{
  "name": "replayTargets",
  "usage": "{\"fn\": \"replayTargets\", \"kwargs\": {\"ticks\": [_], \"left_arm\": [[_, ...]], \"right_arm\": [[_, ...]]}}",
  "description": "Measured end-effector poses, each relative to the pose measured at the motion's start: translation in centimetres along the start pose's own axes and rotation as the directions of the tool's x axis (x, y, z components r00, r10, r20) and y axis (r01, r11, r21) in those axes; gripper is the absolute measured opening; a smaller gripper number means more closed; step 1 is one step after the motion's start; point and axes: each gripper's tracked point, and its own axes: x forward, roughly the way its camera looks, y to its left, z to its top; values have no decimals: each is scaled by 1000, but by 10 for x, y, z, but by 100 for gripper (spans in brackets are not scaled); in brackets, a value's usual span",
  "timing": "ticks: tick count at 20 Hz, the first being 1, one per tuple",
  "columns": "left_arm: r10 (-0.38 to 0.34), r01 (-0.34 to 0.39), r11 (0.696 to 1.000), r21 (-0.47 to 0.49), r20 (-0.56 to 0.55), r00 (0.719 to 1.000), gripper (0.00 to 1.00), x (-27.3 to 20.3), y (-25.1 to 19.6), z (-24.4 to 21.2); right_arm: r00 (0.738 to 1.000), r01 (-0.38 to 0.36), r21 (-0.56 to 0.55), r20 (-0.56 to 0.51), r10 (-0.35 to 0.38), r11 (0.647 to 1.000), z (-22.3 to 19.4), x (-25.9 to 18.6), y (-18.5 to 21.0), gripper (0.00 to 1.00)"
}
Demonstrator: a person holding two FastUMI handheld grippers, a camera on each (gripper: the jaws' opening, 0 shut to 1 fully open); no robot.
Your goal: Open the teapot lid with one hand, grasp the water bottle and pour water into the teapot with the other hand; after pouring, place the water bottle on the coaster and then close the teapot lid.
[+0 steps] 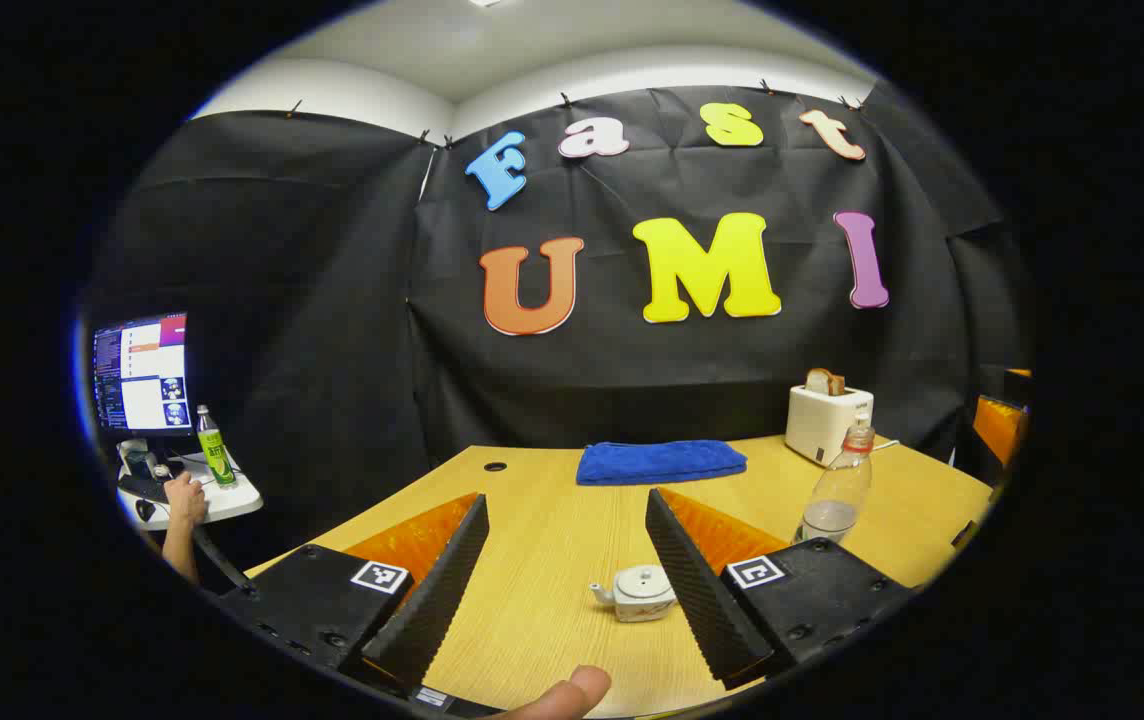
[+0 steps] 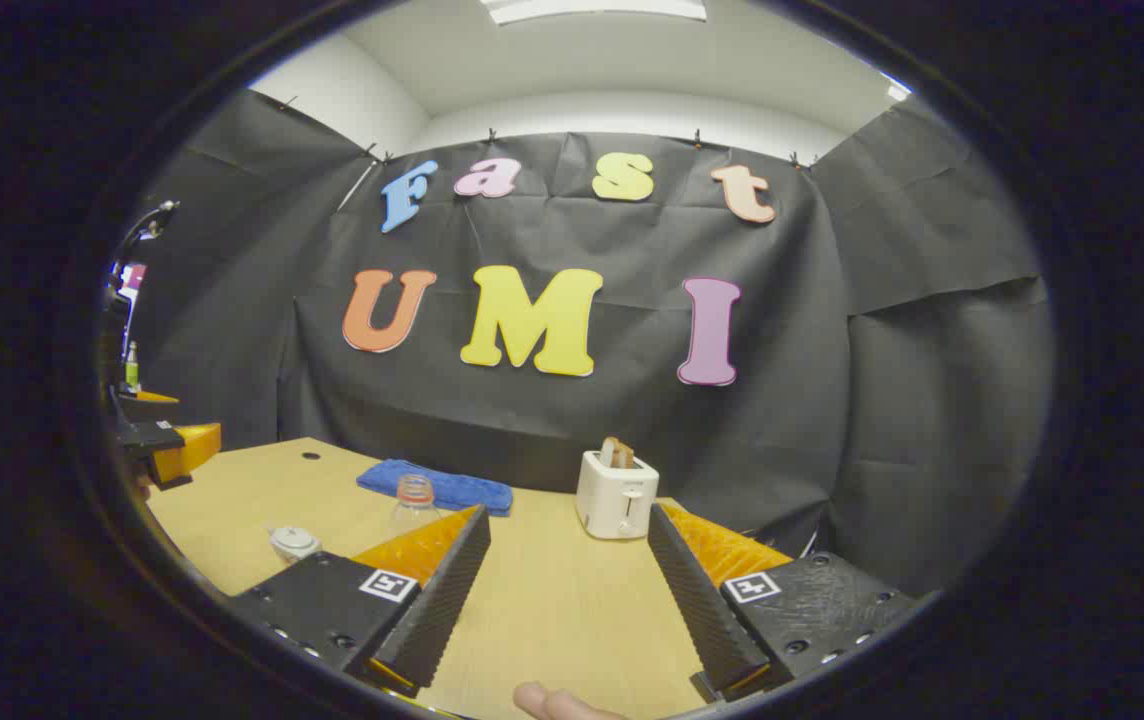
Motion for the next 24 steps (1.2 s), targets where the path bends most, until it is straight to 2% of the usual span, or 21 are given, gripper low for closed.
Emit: {"fn": "replayTargets", "kwargs": {"ticks": [4, 6, 24], "left_arm": [[10, -10, 1000, 8, 12, 1000, 99, 3, 3, -1], [2, -2, 1000, 8, 11, 1000, 99, 3, -1, -1], [-14, 14, 1000, 25, -15, 1000, 99, 9, -13, -13]], "right_arm": [[1000, 7, 19, -30, -7, 1000, -9, 7, -1, 94], [999, 18, 12, -36, -17, 1000, -11, 10, -4, 97], [998, 2, -8, -67, -2, 1000, -21, 15, -1, 97]]}}
